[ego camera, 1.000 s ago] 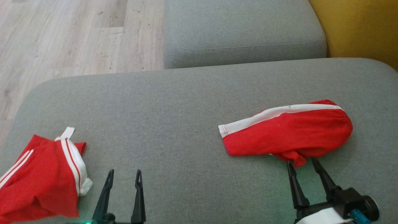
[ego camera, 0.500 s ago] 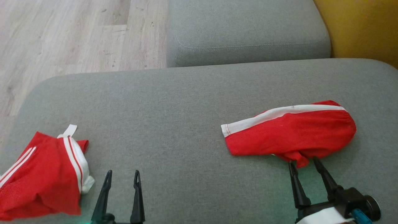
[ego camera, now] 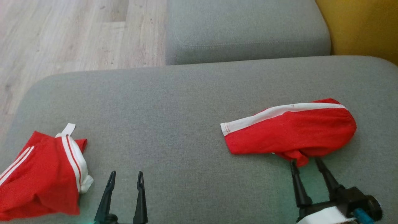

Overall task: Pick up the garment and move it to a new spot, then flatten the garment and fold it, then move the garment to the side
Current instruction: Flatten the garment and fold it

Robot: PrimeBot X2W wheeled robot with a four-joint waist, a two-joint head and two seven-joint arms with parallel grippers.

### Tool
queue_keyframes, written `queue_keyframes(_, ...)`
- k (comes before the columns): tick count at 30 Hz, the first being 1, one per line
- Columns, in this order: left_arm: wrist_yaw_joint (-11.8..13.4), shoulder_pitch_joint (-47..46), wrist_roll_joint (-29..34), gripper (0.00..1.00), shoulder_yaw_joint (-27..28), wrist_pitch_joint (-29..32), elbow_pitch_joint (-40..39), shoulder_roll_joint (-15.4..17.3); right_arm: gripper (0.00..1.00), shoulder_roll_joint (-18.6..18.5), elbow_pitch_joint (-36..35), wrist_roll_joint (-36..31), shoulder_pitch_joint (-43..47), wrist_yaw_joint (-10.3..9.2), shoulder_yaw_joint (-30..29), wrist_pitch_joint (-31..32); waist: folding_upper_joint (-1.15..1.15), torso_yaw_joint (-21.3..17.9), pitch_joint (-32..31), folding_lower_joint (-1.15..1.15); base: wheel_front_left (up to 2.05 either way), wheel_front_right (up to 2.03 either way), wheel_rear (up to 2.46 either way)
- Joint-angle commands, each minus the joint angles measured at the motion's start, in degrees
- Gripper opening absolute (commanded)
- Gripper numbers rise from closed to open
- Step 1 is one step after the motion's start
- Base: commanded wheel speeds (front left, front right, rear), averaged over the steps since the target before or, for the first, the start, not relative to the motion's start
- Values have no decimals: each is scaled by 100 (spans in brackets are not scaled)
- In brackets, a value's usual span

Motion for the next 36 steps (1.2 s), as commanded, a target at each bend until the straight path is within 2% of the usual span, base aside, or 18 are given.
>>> queue_keyframes(1, -24, -210, -17, 100, 116, -54, -193, -47, 100, -28, -208, 64, -335, 39, 11, -15, 0, -20, 91, 0, 0, 0, 0)
queue_keyframes(7, -155, -429, 66, 100, -68, -55, -355, -47, 100, -28, -244, 437, -867, 39, -470, -15, 0, -113, 566, 0, 0, 0, 0)
queue_keyframes(12, -266, -762, 159, 100, -272, -55, -474, -48, 100, -28, 7, 695, -1601, 39, -965, -15, 0, -169, 1047, 0, 0, 0, 0)
queue_keyframes(15, -342, -1007, 196, 100, -440, -55, -493, -48, 100, -28, 573, 714, -2170, 39, -1397, -15, 0, -193, 1327, 0, 0, 0, 0)
queue_keyframes(17, -380, -1138, 225, 100, -539, -55, -479, -48, 100, -28, 1221, 698, -2532, 39, -1735, 4, 0, -203, 1467, 0, 0, 0, 0)
queue_keyframes(22, -412, -1389, 265, 100, -703, -55, -422, -48, 100, -93, 2520, 255, -3402, 39, -2560, 497, 0, -205, 1733, 0, 0, 0, 0)
queue_keyframes(26, -400, -1524, 255, 100, -760, -55, -378, -48, 100, -115, 3224, 185, -3881, 39, -2904, 885, 0, -225, 1850, 0, 0, 0, 0)
queue_keyframes(27, -404, -1545, 250, 100, -771, -55, -361, -48, 94, -108, 3361, 260, -3985, 39, -2921, 941, 0, -234, 1861, 0, 0, 0, 0)
queue_keyframes(28, -406, -1563, 247, 100, -777, -55, -345, -45, 34, -99, 3483, 351, -4077, 39, -2898, 992, 0, -246, 1868, 0, 0, 0, 0)
queue_keyframes(29, -402, -1578, 245, 100, -776, -55, -334, -40, 0, -91, 3574, 464, -4162, 39, -2852, 1020, 0, -264, 1873, 0, 0, 0, 0)
queue_keyframes(32, -386, -1608, 231, 100, -760, -55, -315, -26, 0, -87, 3691, 767, -4339, 39, -2700, 914, 0, -344, 1835, 0, 0, 0, 0)
queue_keyframes(36, -387, -1621, 214, 100, -743, -55, -308, 10, 0, -291, 3609, 878, -4513, 39, -2498, 486, 0, -489, 1667, 0, 0, 0, 0)
